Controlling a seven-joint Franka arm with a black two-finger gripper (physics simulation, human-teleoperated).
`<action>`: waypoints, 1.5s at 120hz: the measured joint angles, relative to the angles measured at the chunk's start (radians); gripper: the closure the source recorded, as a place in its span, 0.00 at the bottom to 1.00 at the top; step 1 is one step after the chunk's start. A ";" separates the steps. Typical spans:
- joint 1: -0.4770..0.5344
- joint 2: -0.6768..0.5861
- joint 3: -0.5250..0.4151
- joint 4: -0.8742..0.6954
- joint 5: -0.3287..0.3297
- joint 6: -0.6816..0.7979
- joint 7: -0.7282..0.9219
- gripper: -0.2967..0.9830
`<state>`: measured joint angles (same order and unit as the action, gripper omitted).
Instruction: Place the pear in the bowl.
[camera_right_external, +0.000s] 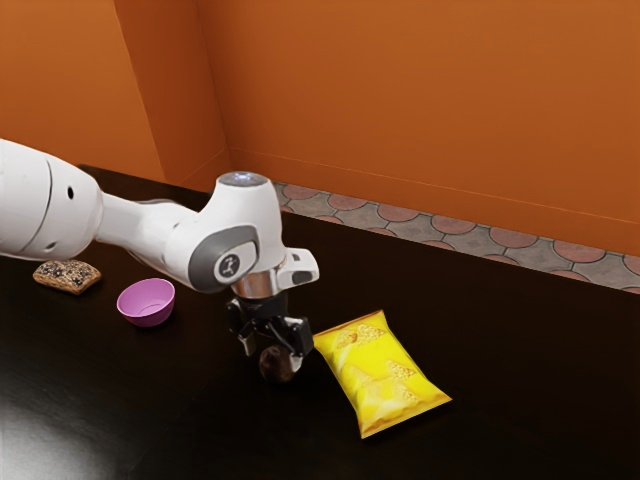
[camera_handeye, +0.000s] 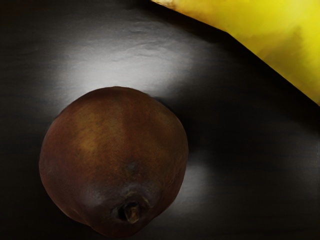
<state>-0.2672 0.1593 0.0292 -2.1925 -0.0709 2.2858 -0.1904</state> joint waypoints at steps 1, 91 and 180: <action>0.000 0.001 0.000 0.000 -0.001 0.003 -0.001 0.23; 0.004 0.092 0.044 0.021 -0.029 0.074 -0.007 0.23; 0.004 0.135 0.041 0.033 -0.038 0.117 -0.006 0.40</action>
<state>-0.2636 0.2946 0.0701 -2.1596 -0.1090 2.4030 -0.1960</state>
